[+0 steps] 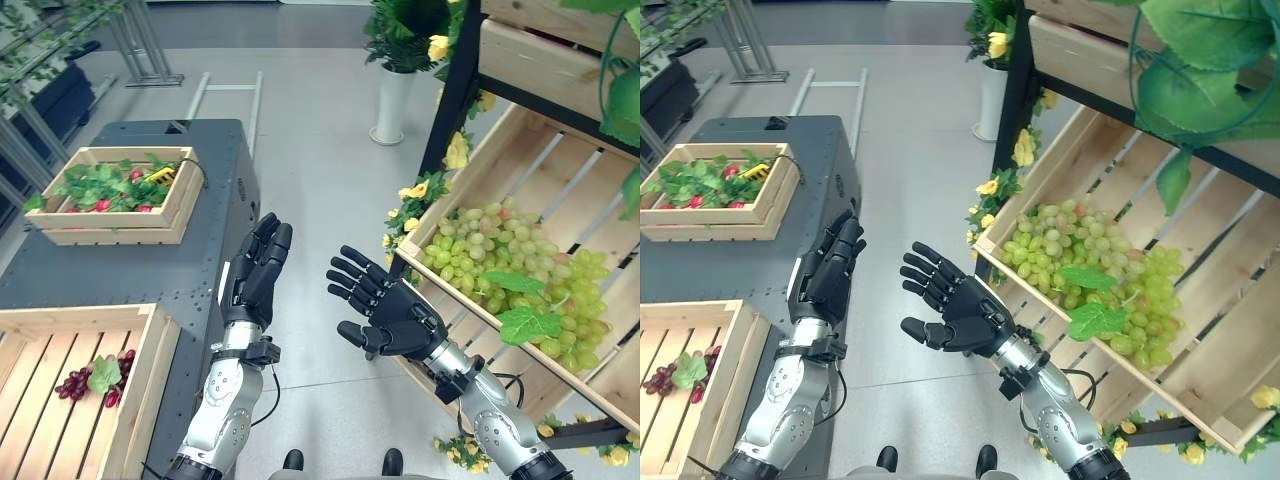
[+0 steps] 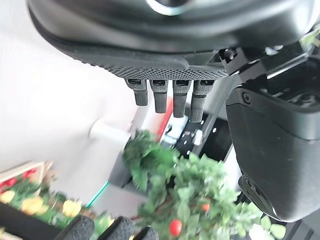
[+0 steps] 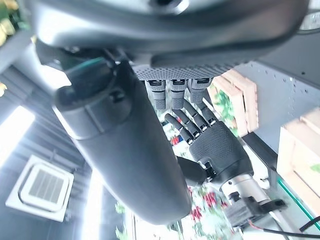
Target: Pick up the fruits from the basket on one side to the basket on the other side
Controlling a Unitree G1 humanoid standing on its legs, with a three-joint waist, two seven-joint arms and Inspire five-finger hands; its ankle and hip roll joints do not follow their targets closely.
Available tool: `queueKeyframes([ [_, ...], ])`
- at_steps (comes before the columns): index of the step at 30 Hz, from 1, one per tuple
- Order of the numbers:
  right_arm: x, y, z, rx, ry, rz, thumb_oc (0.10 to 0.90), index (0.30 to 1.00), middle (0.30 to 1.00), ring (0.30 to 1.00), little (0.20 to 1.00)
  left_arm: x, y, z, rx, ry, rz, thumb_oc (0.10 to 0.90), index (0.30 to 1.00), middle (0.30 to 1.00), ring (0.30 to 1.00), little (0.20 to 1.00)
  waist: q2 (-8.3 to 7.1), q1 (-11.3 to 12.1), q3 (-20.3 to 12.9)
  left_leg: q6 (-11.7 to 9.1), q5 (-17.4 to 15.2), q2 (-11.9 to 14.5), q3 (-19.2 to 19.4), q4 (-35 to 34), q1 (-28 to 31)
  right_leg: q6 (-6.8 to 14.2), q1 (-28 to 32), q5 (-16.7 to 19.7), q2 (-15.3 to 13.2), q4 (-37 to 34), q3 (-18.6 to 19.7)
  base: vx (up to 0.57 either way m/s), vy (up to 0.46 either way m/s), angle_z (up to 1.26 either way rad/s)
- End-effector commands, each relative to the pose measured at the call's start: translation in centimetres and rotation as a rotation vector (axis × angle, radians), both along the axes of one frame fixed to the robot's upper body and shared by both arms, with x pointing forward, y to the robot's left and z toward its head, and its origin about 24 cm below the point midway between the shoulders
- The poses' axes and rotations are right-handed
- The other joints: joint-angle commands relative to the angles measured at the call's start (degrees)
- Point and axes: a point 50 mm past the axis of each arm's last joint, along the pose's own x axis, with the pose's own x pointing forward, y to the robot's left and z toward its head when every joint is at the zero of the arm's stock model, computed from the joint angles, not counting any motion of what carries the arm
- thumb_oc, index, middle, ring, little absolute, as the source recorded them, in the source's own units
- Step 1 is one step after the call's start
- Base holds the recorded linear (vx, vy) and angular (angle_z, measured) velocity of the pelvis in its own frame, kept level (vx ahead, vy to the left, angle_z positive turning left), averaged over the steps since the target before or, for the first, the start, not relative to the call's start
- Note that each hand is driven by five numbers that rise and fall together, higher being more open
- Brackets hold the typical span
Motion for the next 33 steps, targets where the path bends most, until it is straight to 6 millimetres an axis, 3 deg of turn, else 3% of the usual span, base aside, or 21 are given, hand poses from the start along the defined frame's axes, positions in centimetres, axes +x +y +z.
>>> queueKeyframes([
  [1,0.8,0.8,4.5,0.076,-0.260,0.050,0.800,0.900,0.900,0.900,0.900,0.2,1.3,4.3,0.035,-0.284,0.059,0.800,0.900,0.900,0.900,0.900,-0.70,1.05,-1.72,-0.14,3.16,0.55,2.31,-0.34,-3.40,-1.41,2.67,-3.65,0.04,0.38,-0.48,-0.12,-0.098,0.47],
  [6,1.2,0.9,4.7,0.071,-0.241,0.005,0.800,0.900,0.900,0.900,0.900,-0.2,2.0,4.4,0.020,-0.310,0.107,0.800,0.900,0.900,0.900,0.900,-0.50,1.91,0.28,-1.61,7.22,2.55,5.53,-0.34,-8.10,-2.18,2.68,-3.61,0.40,0.38,-4.44,-0.08,-0.032,0.46],
  [8,0.9,0.6,4.3,0.071,-0.230,-0.014,0.800,0.900,0.900,0.900,0.900,-0.3,1.8,4.3,0.037,-0.323,0.085,0.800,0.900,0.900,0.900,0.900,-0.57,1.26,0.56,-1.96,7.67,3.82,10.93,-0.34,-7.83,-2.13,3.44,-3.61,-0.09,0.38,-7.37,0.00,0.074,0.71],
  [9,0.7,0.4,4.1,0.070,-0.228,-0.024,0.800,0.900,0.900,0.900,0.900,-0.2,1.4,4.3,0.043,-0.331,0.057,0.800,0.900,0.900,0.900,0.900,-0.58,0.59,0.63,-2.31,7.96,4.92,16.03,-0.33,-7.14,-1.84,4.02,-3.45,-0.77,0.38,-9.93,0.05,0.094,0.91],
  [10,0.6,0.4,4.0,0.068,-0.225,-0.022,0.800,0.900,0.900,0.900,0.900,-0.2,1.2,4.3,0.044,-0.332,0.051,0.800,0.900,0.900,0.900,0.900,-0.57,0.36,0.65,-2.94,7.20,5.34,17.14,-0.07,-6.46,-1.45,4.65,-3.88,-0.85,0.38,-10.28,0.04,0.150,1.14],
  [12,0.2,0.1,3.6,0.070,-0.232,-0.012,0.800,0.900,0.900,0.900,0.900,0.1,0.3,4.5,0.051,-0.348,0.006,0.800,0.900,0.900,0.900,0.900,-0.49,-0.99,0.65,-3.30,7.64,6.71,23.98,-0.01,-5.47,-0.71,4.99,-3.28,-2.28,0.64,-14.27,0.05,0.236,1.21],
  [13,0.0,0.1,3.4,0.082,-0.231,0.004,0.800,0.900,0.900,0.900,0.900,0.1,0.1,4.5,0.066,-0.357,-0.003,0.800,0.900,0.900,0.900,0.900,-0.43,-1.19,0.61,-3.31,7.75,6.73,24.87,-0.19,-5.16,-0.26,5.06,-3.10,-2.87,0.92,-15.24,0.08,0.272,1.05],
  [16,-0.4,0.0,2.9,0.084,-0.220,0.037,0.800,0.900,0.900,0.900,0.900,0.1,-0.1,4.4,0.086,-0.349,-0.024,0.800,0.900,0.900,0.900,0.900,-0.30,-0.83,0.32,-2.30,6.48,5.00,24.20,-0.30,-4.23,1.19,5.15,-2.67,-4.80,1.70,-15.78,0.12,0.324,0.78],
  [18,-0.7,-0.1,2.8,0.097,-0.203,0.048,0.800,0.900,0.900,0.900,0.900,-0.3,0.1,4.5,0.136,-0.348,-0.043,0.800,0.900,0.900,0.900,0.900,-0.62,0.08,-0.02,-0.56,4.19,2.24,23.37,-0.16,-2.63,3.39,5.99,-1.90,-7.75,2.05,-16.83,0.18,0.422,0.35],
  [21,-0.9,-0.3,2.7,0.117,-0.190,0.025,0.800,0.900,0.900,0.900,0.900,-0.5,0.3,4.4,0.170,-0.336,-0.055,0.800,0.900,0.900,0.900,0.900,-0.98,0.98,-0.30,0.89,2.44,-0.29,21.83,-0.16,-1.56,4.90,6.22,-1.07,-10.69,3.46,-17.42,0.15,0.405,0.23],
  [24,-1.0,-0.2,2.7,0.126,-0.199,0.043,0.800,0.900,0.900,0.900,0.900,-0.6,0.5,4.7,0.206,-0.355,-0.045,0.800,0.900,0.900,0.900,0.900,-1.10,1.73,-0.09,2.76,0.94,-3.07,20.13,-0.21,-0.81,5.46,5.52,-0.34,-13.78,7.40,-16.66,0.12,0.421,0.26],
  [26,-0.9,0.1,3.1,0.143,-0.226,0.070,0.800,0.900,0.900,0.900,0.900,-0.4,0.5,5.0,0.210,-0.360,-0.035,0.800,0.900,0.900,0.900,0.900,-1.08,1.99,0.52,4.39,-0.23,-4.92,17.88,-0.31,-0.24,5.82,2.54,1.46,-15.80,14.49,-14.14,0.08,0.350,0.29],
  [28,-0.6,0.3,3.7,0.167,-0.250,0.078,0.800,0.900,0.900,0.900,0.900,0.0,0.2,5.2,0.222,-0.366,-0.040,0.800,0.900,0.900,0.900,0.900,-0.98,1.73,1.14,5.32,-0.96,-5.76,16.10,-0.17,0.04,5.64,-0.04,1.27,-15.14,18.27,-10.20,0.04,0.191,0.28],
  [30,-0.2,0.1,4.3,0.185,-0.268,0.059,0.800,0.900,0.900,0.900,0.900,0.5,-0.4,5.4,0.226,-0.365,-0.063,0.800,0.900,0.900,0.900,0.900,-0.88,0.72,1.32,5.67,-0.42,-5.98,14.28,0.57,-0.93,4.16,-1.54,0.33,-11.19,14.74,-5.74,0.04,0.058,0.33],
  [33,0.1,0.1,5.1,0.187,-0.304,0.052,0.800,0.900,0.900,0.900,0.900,0.8,-1.1,5.4,0.226,-0.373,-0.087,0.800,0.900,0.900,0.900,0.900,-2.25,-0.23,1.05,5.86,-1.50,-7.63,12.46,1.76,-2.61,5.47,-3.12,5.74,-9.96,4.23,-0.20,0.07,-0.026,0.63],
])
